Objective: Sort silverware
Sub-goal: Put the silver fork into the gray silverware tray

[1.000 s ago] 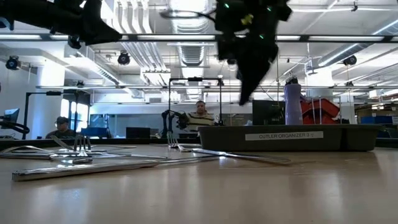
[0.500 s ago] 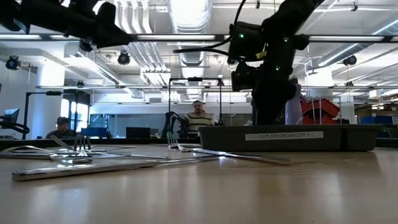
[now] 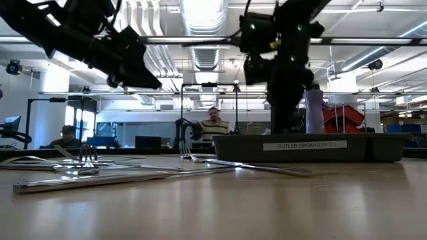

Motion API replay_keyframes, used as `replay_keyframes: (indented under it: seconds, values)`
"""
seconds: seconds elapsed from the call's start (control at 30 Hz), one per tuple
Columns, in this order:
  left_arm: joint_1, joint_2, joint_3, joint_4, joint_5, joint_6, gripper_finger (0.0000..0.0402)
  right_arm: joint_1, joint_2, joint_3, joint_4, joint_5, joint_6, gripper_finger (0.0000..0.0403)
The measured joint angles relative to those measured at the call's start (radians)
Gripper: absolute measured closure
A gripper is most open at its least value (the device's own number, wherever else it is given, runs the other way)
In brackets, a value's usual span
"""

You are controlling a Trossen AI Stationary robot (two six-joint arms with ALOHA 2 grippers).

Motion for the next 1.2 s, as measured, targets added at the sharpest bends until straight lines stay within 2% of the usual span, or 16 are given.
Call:
replay_keyframes:
  seconds: [0.1, 0.2, 0.4, 0.47, 0.63, 0.7, 0.83, 1.03, 1.1, 1.2]
  values:
    - [0.004, 0.068, 0.000, 0.001, -0.005, -0.033, 0.0285, 0.000, 0.000, 0.077, 0.022, 0.002, -0.053, 0.0291]
    - [0.006, 0.141, 0.000, 0.014, -0.024, -0.050, 0.0285, -0.001, 0.018, 0.144, 0.117, 0.002, -0.122, 0.0293]
    - [0.008, 0.216, 0.002, 0.069, -0.027, -0.050, 0.0285, -0.011, 0.199, 0.296, 0.155, 0.001, -0.261, 0.0324]
    - [0.009, 0.194, 0.002, 0.026, -0.062, -0.040, 0.0285, -0.022, 0.277, 0.360, 0.158, 0.002, -0.285, 0.0338]
    - [0.004, 0.050, 0.001, -0.209, -0.301, -0.078, 0.0285, -0.060, 0.407, 0.461, 0.133, 0.011, -0.314, 0.0386]
    - [0.004, -0.017, 0.000, -0.287, -0.343, -0.104, 0.0285, -0.076, 0.437, 0.485, 0.099, 0.015, -0.343, 0.0398]
    - [0.002, -0.129, -0.010, -0.337, -0.306, -0.122, 0.0285, -0.094, 0.499, 0.531, 0.096, 0.027, -0.379, 0.0395]
    - [0.002, -0.197, -0.044, -0.335, -0.288, -0.125, 0.0285, -0.073, 0.595, 0.630, 0.001, 0.021, -0.416, 0.0402]
    - [0.002, -0.205, -0.062, -0.338, -0.288, -0.139, 0.0285, -0.061, 0.610, 0.667, -0.054, -0.002, -0.417, 0.0401]
    - [0.002, -0.202, -0.081, -0.331, -0.287, -0.165, 0.0285, -0.041, 0.615, 0.711, -0.116, -0.110, -0.410, 0.0401]
